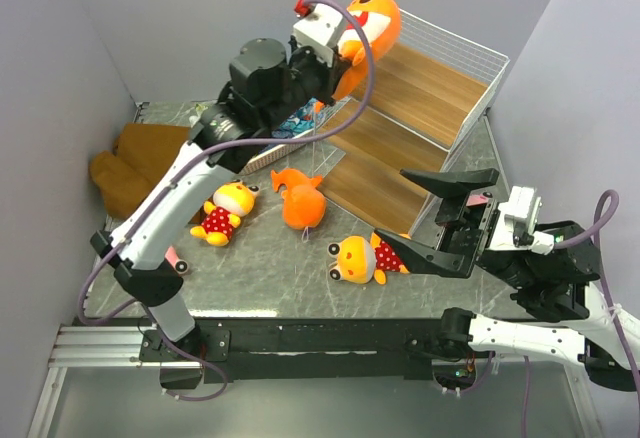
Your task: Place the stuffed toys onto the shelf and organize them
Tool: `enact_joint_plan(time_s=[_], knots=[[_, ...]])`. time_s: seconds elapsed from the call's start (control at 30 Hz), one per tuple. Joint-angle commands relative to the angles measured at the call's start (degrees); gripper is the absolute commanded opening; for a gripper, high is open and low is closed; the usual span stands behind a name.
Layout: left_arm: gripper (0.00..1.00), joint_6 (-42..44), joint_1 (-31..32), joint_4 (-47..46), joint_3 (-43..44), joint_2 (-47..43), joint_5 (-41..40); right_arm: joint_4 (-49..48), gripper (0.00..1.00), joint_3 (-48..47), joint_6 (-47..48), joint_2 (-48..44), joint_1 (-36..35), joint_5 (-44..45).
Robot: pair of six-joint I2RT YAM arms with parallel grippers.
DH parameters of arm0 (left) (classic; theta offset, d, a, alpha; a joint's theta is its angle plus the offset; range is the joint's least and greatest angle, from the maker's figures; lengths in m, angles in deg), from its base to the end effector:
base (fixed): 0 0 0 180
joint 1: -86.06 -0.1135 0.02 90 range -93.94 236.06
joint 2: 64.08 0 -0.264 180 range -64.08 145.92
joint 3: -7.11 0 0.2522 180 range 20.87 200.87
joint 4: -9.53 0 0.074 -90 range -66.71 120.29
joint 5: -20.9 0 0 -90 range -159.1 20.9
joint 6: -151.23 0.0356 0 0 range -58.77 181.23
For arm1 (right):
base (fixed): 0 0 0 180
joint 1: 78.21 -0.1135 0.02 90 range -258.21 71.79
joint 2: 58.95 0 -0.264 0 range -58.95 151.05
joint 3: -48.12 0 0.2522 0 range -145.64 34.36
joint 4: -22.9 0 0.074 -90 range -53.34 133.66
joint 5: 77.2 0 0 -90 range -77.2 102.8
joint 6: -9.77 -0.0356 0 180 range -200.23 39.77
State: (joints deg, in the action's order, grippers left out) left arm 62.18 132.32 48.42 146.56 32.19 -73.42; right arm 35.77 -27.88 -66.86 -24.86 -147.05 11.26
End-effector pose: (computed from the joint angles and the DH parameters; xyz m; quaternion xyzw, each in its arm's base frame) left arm 0.2383 -0.2452 0.5567 0.2468 0.6339 -0.2585 0.6859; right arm 0.0297 0.0795 0.4831 -0.3422 0.3746 0.4071 0.7596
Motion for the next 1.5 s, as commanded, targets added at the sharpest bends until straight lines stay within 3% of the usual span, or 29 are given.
enact_joint_plan(time_s=[0.0,0.27,0.37,0.47,0.5,0.6,0.7,1.03,1.13,1.33,1.47], knots=[[0.01,5.6,1.8,-10.0,1.3,0.7,-6.6,-2.7,1.0,0.3,0.3,0.6,0.1,-0.8],[0.1,12.1,3.4,-11.8,6.1,7.4,-11.4,-3.1,1.0,1.2,0.2,-0.7,0.1,0.4],[0.18,13.1,3.8,-12.4,6.5,8.9,-11.8,-3.1,1.0,1.1,0.1,-0.7,0.1,0.8],[0.37,13.6,4.1,-13.1,5.9,9.3,-12.4,-2.4,1.0,0.7,-0.1,-0.5,0.1,1.3],[0.5,13.6,4.2,-13.3,4.9,9.0,-12.3,-2.4,1.0,0.7,-0.1,-0.5,0.1,1.3],[0.71,13.0,4.5,-13.2,3.8,8.2,-11.9,-3.0,1.0,0.9,-0.2,-0.9,0.2,1.4],[0.8,11.9,4.7,-12.7,3.4,7.3,-11.3,-3.5,1.0,0.9,-0.4,-1.0,0.2,1.4],[0.82,9.0,4.6,-13.3,0.4,2.4,-12.4,-2.6,1.0,0.4,-1.7,-0.3,0.1,1.5],[0.83,6.0,4.7,-11.7,-0.8,0.4,-12.4,-2.4,1.0,0.6,-4.0,-0.2,0.1,5.1],[0.99,-4.9,4.6,-8.6,-13.0,-10.4,-13.2,5.4,1.0,-2.9,-11.9,3.0,0.1,15.9],[0.96,-15.4,4.7,-2.9,-24.6,-20.7,-17.1,14.8,0.98,-4.6,-16.7,6.0,0.1,19.7]])
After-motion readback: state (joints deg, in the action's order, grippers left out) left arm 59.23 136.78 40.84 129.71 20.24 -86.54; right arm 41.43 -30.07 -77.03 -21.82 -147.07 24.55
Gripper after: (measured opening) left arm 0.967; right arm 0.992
